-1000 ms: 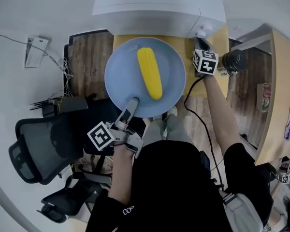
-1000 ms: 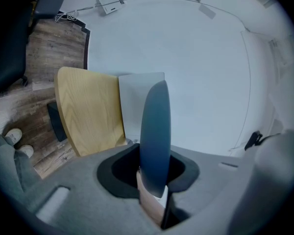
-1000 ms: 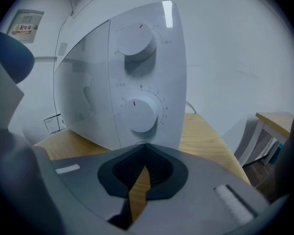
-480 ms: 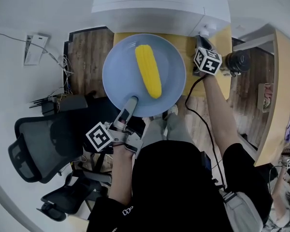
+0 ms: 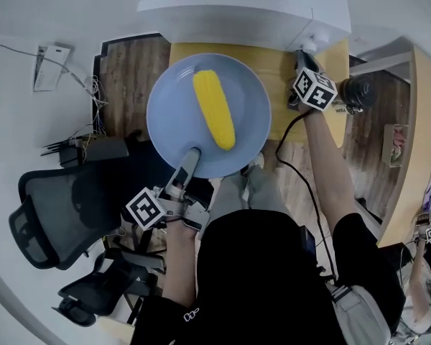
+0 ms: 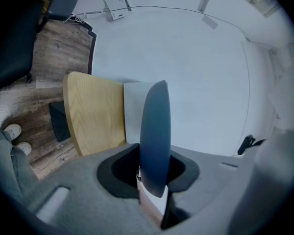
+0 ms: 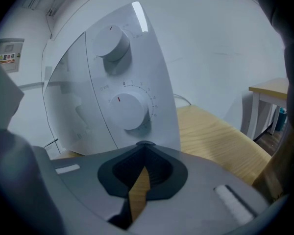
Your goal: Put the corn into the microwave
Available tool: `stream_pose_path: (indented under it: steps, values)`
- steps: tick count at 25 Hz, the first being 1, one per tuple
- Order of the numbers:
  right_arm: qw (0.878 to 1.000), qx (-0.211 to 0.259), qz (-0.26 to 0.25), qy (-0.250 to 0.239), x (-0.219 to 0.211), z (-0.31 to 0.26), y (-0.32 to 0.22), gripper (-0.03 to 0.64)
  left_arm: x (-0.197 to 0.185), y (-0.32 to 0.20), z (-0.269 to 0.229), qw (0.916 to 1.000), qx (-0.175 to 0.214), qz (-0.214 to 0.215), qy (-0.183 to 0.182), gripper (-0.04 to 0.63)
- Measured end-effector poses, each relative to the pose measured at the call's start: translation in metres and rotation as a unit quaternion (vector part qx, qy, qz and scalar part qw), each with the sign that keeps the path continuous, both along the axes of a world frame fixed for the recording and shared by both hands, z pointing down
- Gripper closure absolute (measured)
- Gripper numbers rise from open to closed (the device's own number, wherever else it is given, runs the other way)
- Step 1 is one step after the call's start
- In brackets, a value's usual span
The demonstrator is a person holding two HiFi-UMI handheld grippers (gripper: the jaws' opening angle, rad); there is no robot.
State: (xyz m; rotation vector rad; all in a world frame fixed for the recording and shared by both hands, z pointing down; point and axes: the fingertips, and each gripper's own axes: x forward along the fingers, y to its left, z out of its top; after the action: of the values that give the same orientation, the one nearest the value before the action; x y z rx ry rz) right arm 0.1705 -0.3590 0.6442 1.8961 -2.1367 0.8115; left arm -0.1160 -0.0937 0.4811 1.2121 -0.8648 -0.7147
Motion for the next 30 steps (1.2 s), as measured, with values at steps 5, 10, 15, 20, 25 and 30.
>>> stream_pose_path:
  steps: [5,10,15,20,25,30]
  values:
    - [1.000,-0.010,0.013,0.000,0.000,0.003,0.001,0.611,0.003,0.005,0.004,1.0000,-0.002,0.003,0.001,0.505]
    - [0.999,-0.024,0.024,0.026,0.001,0.003,-0.001,0.612,0.008,0.012,0.004,1.0000,-0.001,0.009,0.000,0.504]
    - [0.999,-0.032,0.021,0.026,0.001,0.004,0.000,0.611,0.009,0.021,0.005,0.9999,-0.002,0.011,-0.004,0.503]
    - [0.998,-0.028,0.040,0.034,0.000,0.001,0.004,0.609,0.009,0.024,0.003,1.0000,0.002,0.006,-0.005,0.503]
    - [0.998,-0.024,0.046,0.037,0.000,0.001,0.006,0.607,0.009,0.024,0.002,1.0000,0.003,0.005,-0.006,0.503]
    - [0.998,-0.031,0.036,0.051,0.001,0.000,0.001,0.607,0.007,0.022,0.007,0.9999,-0.002,0.008,-0.008,0.503]
